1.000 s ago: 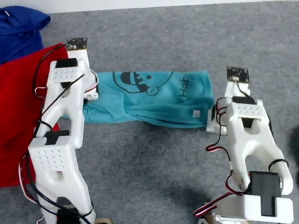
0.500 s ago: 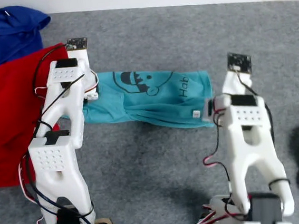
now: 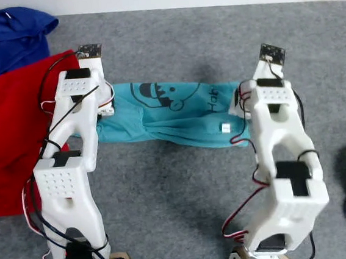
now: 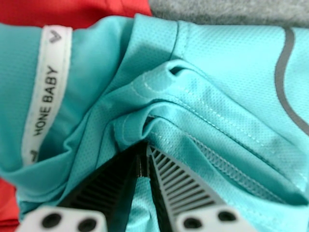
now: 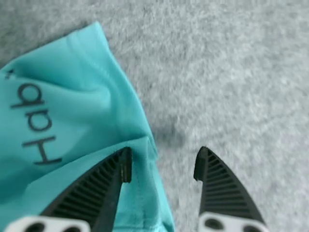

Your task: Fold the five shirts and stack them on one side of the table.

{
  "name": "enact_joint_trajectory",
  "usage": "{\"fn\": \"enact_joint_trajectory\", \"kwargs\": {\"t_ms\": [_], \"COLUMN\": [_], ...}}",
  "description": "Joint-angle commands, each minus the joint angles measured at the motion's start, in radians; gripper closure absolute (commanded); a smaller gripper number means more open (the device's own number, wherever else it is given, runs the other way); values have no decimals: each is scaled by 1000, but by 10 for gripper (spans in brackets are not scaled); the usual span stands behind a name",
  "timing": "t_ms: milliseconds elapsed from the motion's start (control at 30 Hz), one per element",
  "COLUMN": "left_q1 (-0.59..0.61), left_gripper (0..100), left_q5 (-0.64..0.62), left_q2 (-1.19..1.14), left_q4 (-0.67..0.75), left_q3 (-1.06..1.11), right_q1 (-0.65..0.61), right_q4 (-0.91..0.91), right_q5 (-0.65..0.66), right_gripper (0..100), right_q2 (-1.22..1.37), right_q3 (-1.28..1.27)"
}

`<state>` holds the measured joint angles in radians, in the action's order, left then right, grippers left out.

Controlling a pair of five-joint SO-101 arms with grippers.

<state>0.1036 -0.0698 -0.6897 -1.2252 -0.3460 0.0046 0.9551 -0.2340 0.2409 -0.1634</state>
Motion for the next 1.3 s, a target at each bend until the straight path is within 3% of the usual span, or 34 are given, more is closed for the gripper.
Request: {"fn": "enact_joint_trajectory", "kwargs": {"t_ms": [0, 533, 633, 733, 833, 1100, 1267], "left_q1": [-4, -2, -2, -2, -10, -5, -2], "left_gripper": [994, 994, 994, 994, 994, 994, 994], "left_q5": [12, 8, 8, 8, 5, -89, -94], "left_q2": [-5, -5, -5, -4, 1, 219, 346], "left_q4": [20, 20, 18, 17, 12, -265, -331], "left_q3": [-13, -13, -13, -13, -15, -176, -205], "right_q1": [-8, -64, -77, -88, -90, -76, -15], "right_q4": [15, 22, 51, 53, 54, 54, 54], "right_q5": [-14, 26, 57, 114, 132, 130, 130], "right_gripper": [779, 783, 851, 990, 988, 991, 991], "right_q2": [12, 254, 282, 292, 294, 294, 292], "right_q3": [97, 194, 236, 246, 245, 243, 249]}}
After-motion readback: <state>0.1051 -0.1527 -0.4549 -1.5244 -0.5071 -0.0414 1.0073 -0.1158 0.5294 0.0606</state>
